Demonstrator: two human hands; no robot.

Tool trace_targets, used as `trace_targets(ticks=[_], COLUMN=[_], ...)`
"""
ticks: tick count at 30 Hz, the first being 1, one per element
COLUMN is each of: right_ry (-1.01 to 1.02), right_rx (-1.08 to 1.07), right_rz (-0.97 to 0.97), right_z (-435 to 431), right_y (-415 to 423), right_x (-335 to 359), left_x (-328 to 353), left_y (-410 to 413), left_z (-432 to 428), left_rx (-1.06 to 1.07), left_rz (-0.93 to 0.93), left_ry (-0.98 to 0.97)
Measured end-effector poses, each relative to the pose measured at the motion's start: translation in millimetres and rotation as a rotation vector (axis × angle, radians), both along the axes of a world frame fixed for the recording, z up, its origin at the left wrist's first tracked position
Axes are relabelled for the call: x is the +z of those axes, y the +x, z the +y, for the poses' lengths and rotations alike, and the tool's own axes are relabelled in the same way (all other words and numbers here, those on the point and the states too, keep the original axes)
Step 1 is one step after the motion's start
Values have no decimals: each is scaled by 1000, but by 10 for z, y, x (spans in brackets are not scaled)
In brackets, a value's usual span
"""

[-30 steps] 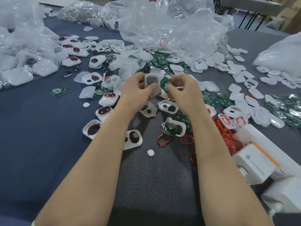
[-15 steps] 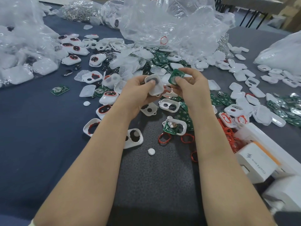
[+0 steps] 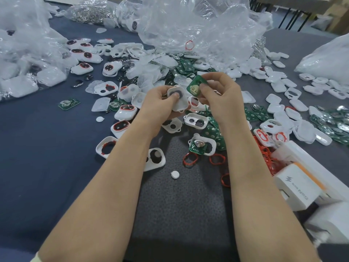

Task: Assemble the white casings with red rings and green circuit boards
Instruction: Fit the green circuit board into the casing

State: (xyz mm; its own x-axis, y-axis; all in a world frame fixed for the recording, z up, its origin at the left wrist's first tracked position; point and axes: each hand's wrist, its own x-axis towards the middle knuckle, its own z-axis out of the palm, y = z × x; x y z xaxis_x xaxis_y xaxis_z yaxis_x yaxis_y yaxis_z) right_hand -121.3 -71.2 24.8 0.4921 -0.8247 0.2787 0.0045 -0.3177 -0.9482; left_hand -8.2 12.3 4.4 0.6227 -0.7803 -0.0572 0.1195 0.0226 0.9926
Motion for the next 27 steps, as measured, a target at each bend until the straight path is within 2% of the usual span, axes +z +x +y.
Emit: trace_targets(ticks=[5, 12, 27], right_ry=[-124, -269, -352], right_rx=[27, 87, 105], right_rz=[59, 179, 335], right_z=[28, 91, 87], right_y=[1, 36, 42], right_x=[21, 15, -12], left_x=[10, 53, 52], left_y=[14, 13, 11], left_z=[-6, -52, -51], left_rx=[-60, -30, -54], left_rz=[152, 284, 241], left_ry=[-38, 22, 61])
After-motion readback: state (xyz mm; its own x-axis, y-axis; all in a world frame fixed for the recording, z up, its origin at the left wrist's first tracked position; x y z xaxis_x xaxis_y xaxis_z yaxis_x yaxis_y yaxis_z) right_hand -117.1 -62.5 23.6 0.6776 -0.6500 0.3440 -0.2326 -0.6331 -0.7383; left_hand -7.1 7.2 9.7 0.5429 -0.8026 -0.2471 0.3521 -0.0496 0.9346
